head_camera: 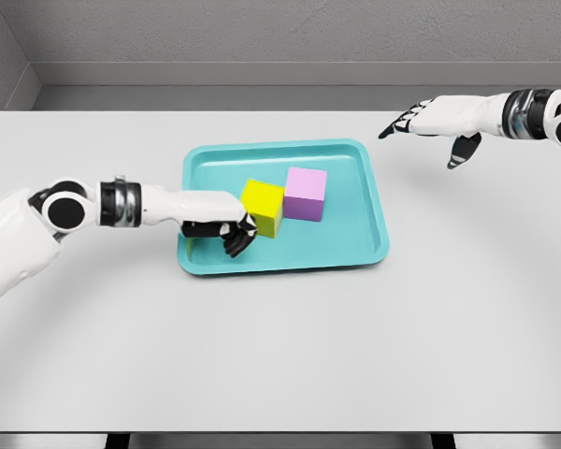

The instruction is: Push two cubes

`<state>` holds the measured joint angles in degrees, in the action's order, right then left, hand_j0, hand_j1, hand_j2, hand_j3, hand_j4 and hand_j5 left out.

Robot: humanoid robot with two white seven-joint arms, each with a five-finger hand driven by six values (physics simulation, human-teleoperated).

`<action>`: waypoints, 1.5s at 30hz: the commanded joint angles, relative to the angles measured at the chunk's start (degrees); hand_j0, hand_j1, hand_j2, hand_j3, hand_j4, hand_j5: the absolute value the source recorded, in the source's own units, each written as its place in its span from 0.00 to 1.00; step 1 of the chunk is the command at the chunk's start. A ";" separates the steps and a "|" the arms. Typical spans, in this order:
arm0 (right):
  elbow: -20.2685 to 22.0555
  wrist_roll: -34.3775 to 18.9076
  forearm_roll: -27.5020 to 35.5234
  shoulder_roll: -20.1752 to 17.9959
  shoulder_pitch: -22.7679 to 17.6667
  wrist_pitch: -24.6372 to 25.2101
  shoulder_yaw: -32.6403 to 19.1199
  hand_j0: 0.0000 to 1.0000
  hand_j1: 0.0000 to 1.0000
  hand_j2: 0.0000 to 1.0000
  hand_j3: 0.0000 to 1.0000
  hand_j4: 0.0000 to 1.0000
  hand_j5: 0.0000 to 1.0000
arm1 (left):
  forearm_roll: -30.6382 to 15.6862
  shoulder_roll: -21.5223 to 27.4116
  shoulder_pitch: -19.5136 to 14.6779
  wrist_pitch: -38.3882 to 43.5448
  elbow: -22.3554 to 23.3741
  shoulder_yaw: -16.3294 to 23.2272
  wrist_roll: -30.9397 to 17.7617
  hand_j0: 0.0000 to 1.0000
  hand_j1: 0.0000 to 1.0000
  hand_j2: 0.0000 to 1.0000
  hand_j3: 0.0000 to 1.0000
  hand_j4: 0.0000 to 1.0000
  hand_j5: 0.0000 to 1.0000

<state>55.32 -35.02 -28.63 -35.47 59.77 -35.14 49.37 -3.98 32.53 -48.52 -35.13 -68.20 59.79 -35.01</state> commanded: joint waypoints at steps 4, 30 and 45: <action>4.36 0.02 0.33 0.05 -0.79 0.14 1.86 0.31 0.31 0.31 0.31 0.31 0.31 | -0.68 0.34 0.09 0.13 -4.05 1.56 0.01 0.09 0.09 0.09 0.09 0.09 0.09; 9.55 0.02 0.69 -4.96 -1.85 0.14 -1.03 1.00 1.00 1.00 1.00 1.00 1.00 | -0.77 -4.31 -0.18 0.13 5.01 1.21 0.01 0.09 0.09 0.09 0.09 0.09 0.09; 9.63 0.02 0.77 -6.80 -1.50 0.14 -1.12 1.00 1.00 1.00 1.00 1.00 1.00 | -0.68 -5.63 -0.88 0.13 5.45 -0.02 0.01 0.09 0.09 0.09 0.09 0.09 0.09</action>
<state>64.87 -35.02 -28.07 -41.81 58.53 -35.14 48.39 -4.23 26.92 -49.39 -35.13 -62.74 60.32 -35.01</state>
